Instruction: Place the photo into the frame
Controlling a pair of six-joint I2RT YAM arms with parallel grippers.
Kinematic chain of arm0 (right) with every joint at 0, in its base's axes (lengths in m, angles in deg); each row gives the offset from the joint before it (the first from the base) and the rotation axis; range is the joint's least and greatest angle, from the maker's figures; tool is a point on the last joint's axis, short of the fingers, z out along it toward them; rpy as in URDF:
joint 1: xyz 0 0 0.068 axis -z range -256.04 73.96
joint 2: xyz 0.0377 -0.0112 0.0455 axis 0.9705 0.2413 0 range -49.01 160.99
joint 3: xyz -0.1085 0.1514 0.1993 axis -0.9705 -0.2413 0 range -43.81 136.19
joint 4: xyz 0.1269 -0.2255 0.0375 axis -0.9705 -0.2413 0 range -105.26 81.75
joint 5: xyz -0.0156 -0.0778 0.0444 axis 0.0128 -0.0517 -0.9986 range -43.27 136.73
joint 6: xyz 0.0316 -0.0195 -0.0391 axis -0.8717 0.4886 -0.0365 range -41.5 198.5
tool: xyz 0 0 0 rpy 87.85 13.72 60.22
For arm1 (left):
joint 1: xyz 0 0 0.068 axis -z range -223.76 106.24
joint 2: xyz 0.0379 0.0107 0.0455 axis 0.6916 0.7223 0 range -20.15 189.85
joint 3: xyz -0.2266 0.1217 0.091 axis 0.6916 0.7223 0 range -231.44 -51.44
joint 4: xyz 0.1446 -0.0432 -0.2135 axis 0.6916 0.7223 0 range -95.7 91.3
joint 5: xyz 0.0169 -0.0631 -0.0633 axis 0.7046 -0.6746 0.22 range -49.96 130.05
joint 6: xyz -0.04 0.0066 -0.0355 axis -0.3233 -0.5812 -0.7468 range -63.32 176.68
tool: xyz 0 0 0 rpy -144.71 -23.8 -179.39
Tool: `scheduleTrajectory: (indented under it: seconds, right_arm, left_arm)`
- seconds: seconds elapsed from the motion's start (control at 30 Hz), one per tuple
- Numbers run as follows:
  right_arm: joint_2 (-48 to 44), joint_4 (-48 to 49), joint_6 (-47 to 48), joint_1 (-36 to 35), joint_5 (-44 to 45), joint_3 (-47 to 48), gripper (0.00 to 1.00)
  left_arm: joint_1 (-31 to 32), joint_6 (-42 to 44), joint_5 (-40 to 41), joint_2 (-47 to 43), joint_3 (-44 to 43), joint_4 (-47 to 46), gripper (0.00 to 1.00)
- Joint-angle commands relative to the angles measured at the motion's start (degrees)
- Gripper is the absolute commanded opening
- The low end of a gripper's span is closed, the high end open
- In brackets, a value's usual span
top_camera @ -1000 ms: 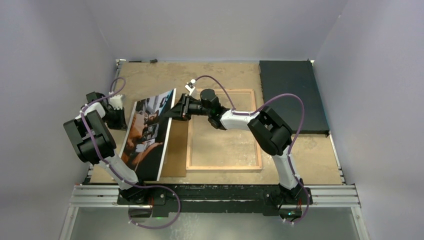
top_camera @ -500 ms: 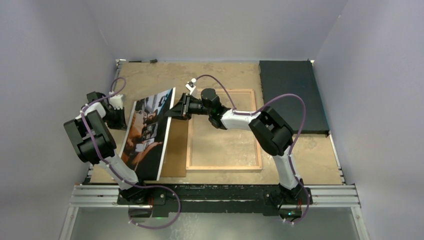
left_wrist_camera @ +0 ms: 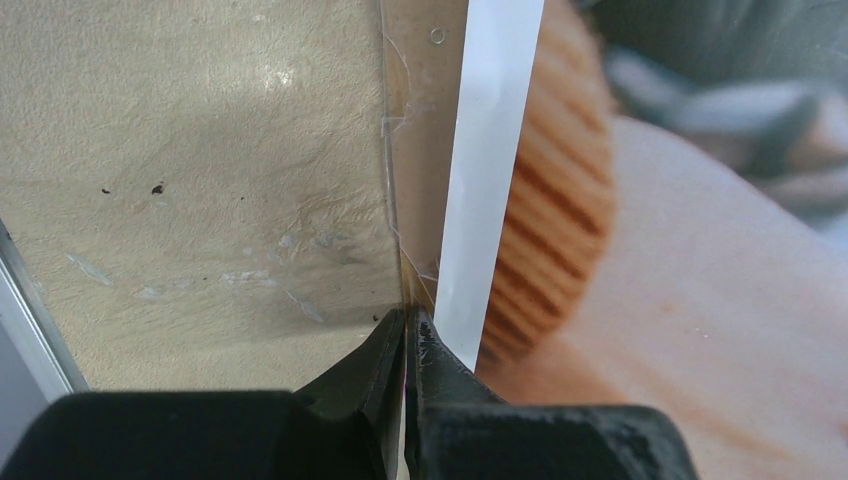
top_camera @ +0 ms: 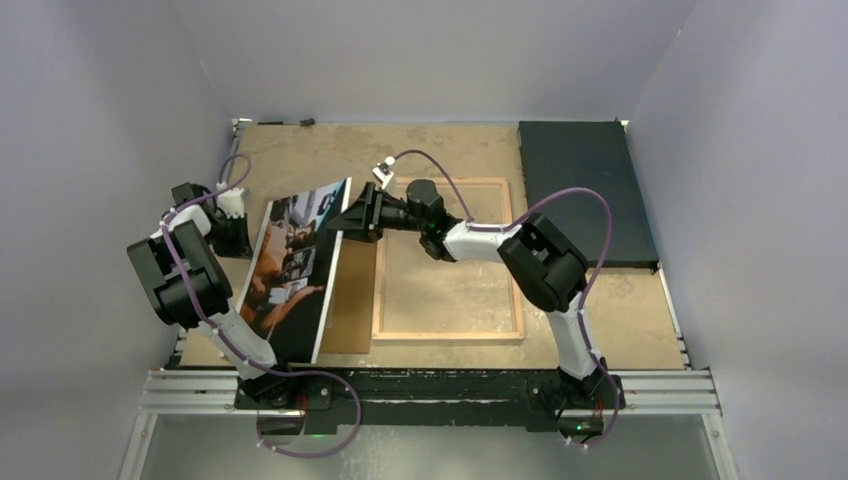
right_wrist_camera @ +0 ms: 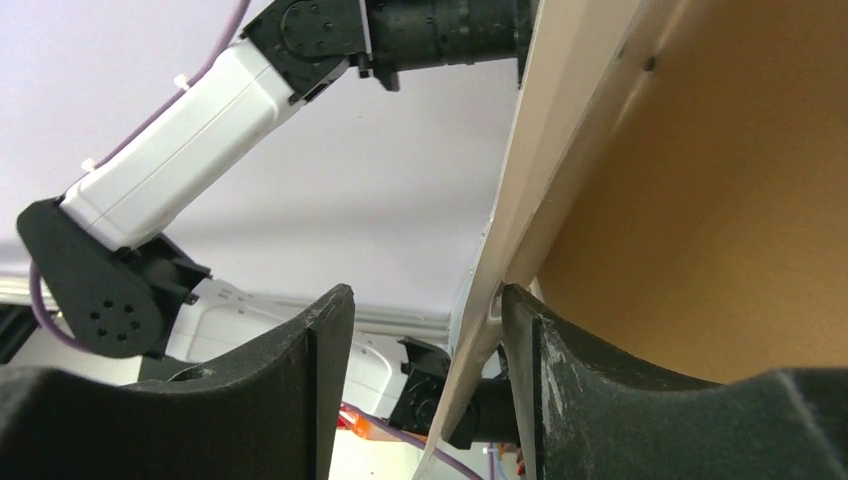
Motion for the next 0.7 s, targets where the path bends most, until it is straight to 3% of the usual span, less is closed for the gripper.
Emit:
scheduleTrajectory:
  seconds: [0.0, 0.17, 0.53, 0.67]
  right_arm:
    - [-0.1, 8.8, -1.9, -1.5, -2.4, 1.3, 0.60]
    - [0.8, 5.5, -0.3, -3.3, -2.3, 3.4, 0.63]
    - [-2.4, 13.3, 0.7, -4.5, -0.5, -4.3, 0.66]
    - [-1.2, 10.3, 0.7, -4.6, 1.1, -2.7, 0.69]
  left_arm:
    - [-0.4, 0.4, 1.7, 5.9, 2.6, -3.3, 0.00]
    - [-0.3, -0.7, -2.9, 7.4, 2.6, -1.4, 0.00]
    - [-0.9, -4.2, -10.7, 10.7, 2.3, 1.8, 0.00]
    - [-0.3, -4.6, -11.8, 10.2, 3.0, 1.9, 0.00]
